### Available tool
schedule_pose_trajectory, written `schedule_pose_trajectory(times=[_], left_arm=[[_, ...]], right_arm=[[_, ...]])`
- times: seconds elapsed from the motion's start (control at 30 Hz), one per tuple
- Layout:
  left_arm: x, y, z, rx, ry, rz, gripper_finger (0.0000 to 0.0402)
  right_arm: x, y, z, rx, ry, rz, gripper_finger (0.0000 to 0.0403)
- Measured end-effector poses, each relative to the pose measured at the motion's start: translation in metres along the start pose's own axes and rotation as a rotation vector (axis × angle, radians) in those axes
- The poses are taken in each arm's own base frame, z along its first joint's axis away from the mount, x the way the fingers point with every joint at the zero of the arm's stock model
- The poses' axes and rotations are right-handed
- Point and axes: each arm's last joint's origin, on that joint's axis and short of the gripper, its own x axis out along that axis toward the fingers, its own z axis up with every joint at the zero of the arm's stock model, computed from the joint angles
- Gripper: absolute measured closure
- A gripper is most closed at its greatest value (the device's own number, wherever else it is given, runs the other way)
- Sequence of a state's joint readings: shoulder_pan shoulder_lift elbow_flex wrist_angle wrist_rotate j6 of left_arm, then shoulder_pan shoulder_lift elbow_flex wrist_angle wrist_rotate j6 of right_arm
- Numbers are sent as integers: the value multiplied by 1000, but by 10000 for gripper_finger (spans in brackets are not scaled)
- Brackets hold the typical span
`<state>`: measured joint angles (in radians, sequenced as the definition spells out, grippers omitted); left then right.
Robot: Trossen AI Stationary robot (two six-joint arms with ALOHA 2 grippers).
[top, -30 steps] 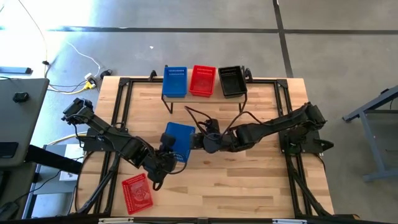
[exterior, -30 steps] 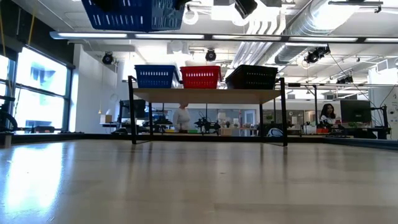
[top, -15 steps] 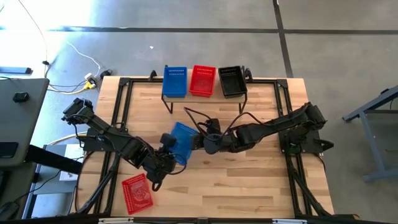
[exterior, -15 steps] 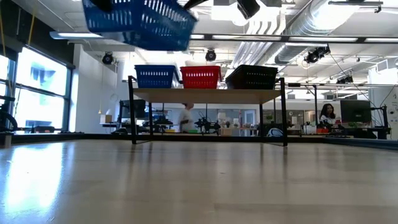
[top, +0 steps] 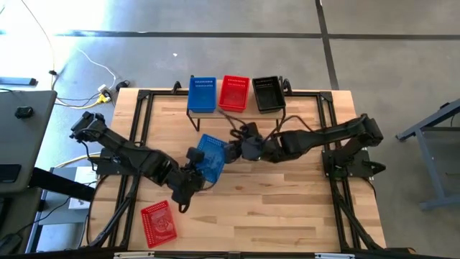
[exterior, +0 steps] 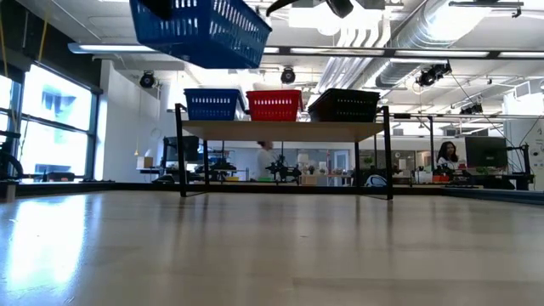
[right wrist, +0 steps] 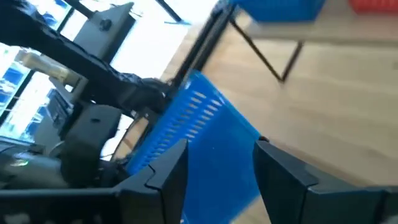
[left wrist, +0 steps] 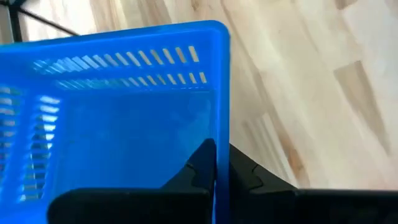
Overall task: Stack baskets on shelf by color
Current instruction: Stack the blue bin on top of the other blue bins on the shelf
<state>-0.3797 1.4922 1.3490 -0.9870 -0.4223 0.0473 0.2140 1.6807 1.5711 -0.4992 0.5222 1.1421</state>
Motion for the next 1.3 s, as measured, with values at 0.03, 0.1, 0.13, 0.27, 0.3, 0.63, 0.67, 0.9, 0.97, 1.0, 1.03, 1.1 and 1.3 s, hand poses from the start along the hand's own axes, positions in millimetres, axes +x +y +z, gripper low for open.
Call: schedule_pose_trajectory(times=[0.03, 0.1, 0.13, 0.27, 0.3, 0.63, 0.67, 0.9, 0.97, 1.0, 1.03, 1.1, 1.3], left_arm=[[0, 4, -1, -2, 5, 0, 401], [0, 15, -3, -25, -1, -3, 401], [-1, 21, -5, -33, 1, -11, 401], [-4, 49, -11, -85, -19, 7, 401], [-5, 57, -14, -100, -20, 15, 401], [-23, 136, -53, -257, -62, 108, 401], [-24, 143, -58, -272, -66, 117, 401], [-30, 183, -87, -347, -92, 159, 401], [-30, 192, -95, -364, -97, 163, 401], [-30, 197, -98, -376, -97, 169, 401], [-31, 201, -102, -385, -96, 173, 401], [-30, 207, -108, -401, -99, 170, 401], [-25, 223, -122, -405, -101, 160, 401]], right_arm=[[-2, 0, 5, -16, -10, 5, 240], [-7, -2, 15, -50, -37, 5, 241], [-10, -2, 20, -70, -54, 5, 242], [-22, -7, 42, -144, -104, 7, 242], [-26, -8, 48, -159, -115, 13, 242], [-65, -23, 97, -299, -211, 33, 242], [-69, -24, 101, -313, -214, 42, 242], [-85, -33, 122, -401, -253, 50, 242], [-88, -37, 126, -422, -255, 45, 242], [-88, -38, 128, -430, -258, 45, 242], [-88, -39, 130, -435, -258, 47, 242], [-88, -41, 133, -453, -248, 50, 242], [-85, -50, 141, -470, -210, 60, 242]])
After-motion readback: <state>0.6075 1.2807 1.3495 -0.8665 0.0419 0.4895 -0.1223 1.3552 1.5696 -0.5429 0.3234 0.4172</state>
